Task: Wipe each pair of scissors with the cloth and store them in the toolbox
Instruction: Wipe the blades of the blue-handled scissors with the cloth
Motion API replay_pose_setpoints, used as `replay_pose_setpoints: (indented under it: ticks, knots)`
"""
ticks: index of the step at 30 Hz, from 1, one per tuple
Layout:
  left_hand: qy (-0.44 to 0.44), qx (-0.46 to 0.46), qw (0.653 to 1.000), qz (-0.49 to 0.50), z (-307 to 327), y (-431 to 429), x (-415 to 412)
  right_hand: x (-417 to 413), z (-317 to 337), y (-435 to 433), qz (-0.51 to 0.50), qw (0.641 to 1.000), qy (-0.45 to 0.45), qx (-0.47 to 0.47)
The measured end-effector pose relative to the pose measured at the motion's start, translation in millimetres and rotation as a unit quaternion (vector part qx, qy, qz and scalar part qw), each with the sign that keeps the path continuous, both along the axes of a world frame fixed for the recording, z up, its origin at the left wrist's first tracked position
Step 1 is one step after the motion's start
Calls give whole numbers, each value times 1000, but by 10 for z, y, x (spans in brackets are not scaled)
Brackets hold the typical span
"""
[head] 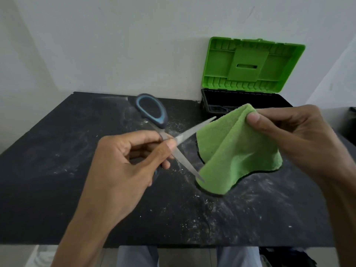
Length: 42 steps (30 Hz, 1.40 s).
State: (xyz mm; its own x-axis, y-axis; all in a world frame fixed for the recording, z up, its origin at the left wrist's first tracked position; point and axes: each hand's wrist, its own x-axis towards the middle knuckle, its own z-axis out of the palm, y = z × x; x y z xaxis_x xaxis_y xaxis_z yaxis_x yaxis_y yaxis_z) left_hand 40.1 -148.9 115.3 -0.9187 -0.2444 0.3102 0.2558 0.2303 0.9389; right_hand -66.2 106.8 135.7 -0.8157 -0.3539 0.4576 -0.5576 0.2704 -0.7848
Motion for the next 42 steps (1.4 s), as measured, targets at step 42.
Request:
replay_pose_setpoints:
  ticks: [42]
  knots:
    - [-101,-32,984,-145,74,46,-69,107,-72,-105,178,965,-135,135]
